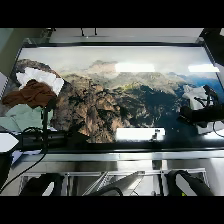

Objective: Fold the shirts.

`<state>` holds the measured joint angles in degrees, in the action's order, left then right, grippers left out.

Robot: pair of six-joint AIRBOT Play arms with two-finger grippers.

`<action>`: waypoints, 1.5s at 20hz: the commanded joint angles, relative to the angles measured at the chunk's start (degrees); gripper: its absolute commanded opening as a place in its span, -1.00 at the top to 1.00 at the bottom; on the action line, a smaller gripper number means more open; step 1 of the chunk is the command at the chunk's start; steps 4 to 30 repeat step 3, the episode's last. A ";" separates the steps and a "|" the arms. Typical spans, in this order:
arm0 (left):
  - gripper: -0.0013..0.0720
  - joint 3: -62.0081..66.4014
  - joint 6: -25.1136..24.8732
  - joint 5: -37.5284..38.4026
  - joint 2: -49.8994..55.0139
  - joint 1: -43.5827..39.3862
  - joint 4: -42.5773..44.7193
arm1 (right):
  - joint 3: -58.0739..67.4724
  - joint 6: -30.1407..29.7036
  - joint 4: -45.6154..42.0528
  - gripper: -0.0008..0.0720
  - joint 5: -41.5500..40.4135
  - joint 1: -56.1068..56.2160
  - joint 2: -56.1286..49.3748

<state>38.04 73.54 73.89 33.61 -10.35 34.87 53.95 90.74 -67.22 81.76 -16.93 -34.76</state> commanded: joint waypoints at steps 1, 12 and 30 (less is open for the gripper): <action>0.93 -1.36 1.53 -0.66 -2.91 -0.09 0.00 | -0.11 -0.13 0.02 0.94 0.11 0.11 0.09; 0.93 -1.36 2.80 -0.63 -2.91 -0.09 0.00 | -0.11 -0.13 0.02 0.94 0.11 0.11 0.09; 0.93 -1.36 2.80 -0.63 -2.91 -0.09 0.00 | -0.11 -0.13 0.02 0.94 0.11 0.11 0.09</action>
